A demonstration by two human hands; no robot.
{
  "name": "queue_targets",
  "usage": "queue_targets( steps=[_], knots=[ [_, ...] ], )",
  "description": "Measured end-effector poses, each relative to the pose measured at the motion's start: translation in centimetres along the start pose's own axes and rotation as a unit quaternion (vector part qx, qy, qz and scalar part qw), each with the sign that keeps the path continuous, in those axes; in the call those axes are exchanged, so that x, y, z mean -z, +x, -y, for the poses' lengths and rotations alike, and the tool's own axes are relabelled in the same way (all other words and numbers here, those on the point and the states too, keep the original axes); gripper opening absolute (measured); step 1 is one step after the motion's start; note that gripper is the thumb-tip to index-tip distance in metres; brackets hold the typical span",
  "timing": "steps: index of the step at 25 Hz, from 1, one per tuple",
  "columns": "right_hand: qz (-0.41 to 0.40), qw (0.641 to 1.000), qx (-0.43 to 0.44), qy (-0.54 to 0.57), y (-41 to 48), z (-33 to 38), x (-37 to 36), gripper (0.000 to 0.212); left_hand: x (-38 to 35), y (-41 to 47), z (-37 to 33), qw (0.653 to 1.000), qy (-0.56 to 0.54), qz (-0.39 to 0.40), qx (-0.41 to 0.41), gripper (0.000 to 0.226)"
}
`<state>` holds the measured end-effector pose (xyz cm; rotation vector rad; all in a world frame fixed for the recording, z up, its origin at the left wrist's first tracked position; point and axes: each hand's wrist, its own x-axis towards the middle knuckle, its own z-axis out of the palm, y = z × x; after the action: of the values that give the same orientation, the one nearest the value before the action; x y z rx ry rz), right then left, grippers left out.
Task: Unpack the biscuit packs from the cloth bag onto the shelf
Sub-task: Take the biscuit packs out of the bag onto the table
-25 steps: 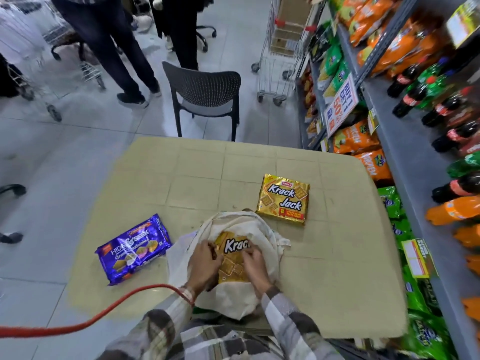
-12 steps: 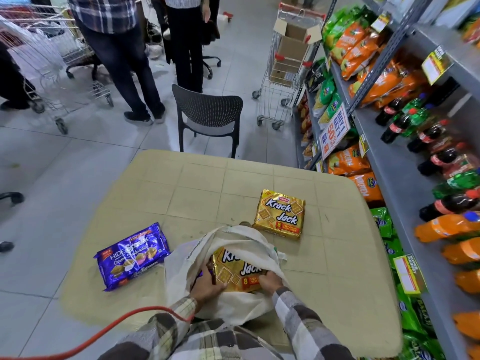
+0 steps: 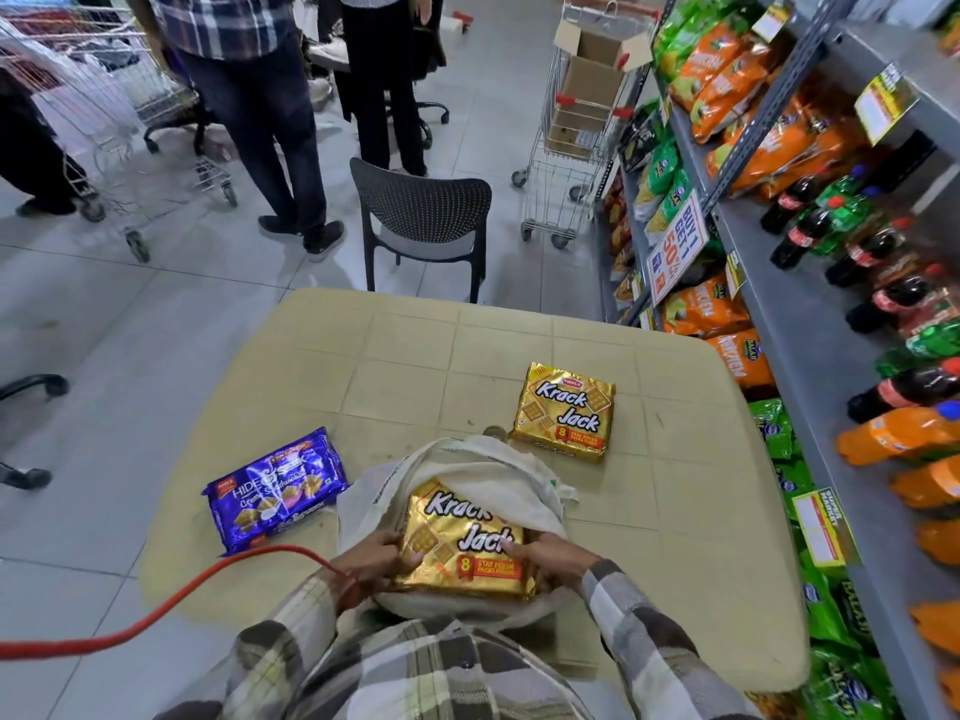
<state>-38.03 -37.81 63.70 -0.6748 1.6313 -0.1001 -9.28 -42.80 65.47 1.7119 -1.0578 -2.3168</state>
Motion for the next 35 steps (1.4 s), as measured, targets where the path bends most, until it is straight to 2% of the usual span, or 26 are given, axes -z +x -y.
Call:
queue_targets(
  steps=[3,6,7,10,11,15,17,20,29,35],
  knots=[
    [0.085,0.996,0.022,0.004,-1.9,-0.5,-1.3,0.081,1.1,-2.2,1.6,0.999,0.037,0.015,-0.019,0.058],
    [0.129,0.99,0.048,-0.02,-3.1,-0.4,-2.8,0.092,1.1,-4.9,2.4,0.996,0.049,0.042,-0.062,0.059],
    [0.137,0.989,0.051,-0.023,-3.6,0.0,-3.0,0.087,1.3,-5.7,2.3,0.996,0.046,0.031,-0.068,0.061],
    [0.157,0.986,0.06,-0.023,-5.7,1.7,-3.6,0.044,2.8,-7.3,2.6,0.996,0.041,0.028,-0.076,0.075],
    [0.162,0.985,0.06,-0.03,-6.3,2.2,-3.7,0.038,3.4,-7.9,2.6,0.995,0.048,0.036,-0.074,0.078],
    [0.199,0.975,0.074,-0.065,-8.2,3.2,-4.8,0.043,4.7,-10.7,2.3,0.991,0.068,0.072,-0.092,0.069],
    [0.206,0.971,0.091,-0.081,-9.1,3.5,-5.1,0.031,5.0,-11.9,2.2,0.989,0.073,0.071,-0.103,0.076],
    [0.191,0.969,0.118,-0.104,-10.4,4.4,-5.2,0.029,5.0,-12.8,1.5,0.988,0.095,0.058,-0.11,0.076],
    [0.151,0.972,0.162,-0.079,-12.5,5.7,-4.0,0.061,6.5,-13.0,-1.0,0.984,0.085,0.057,-0.148,0.086],
    [0.078,0.979,0.185,-0.037,-12.5,7.9,-1.2,0.054,7.0,-9.9,-4.7,0.985,0.073,0.054,-0.145,0.09]
  ],
)
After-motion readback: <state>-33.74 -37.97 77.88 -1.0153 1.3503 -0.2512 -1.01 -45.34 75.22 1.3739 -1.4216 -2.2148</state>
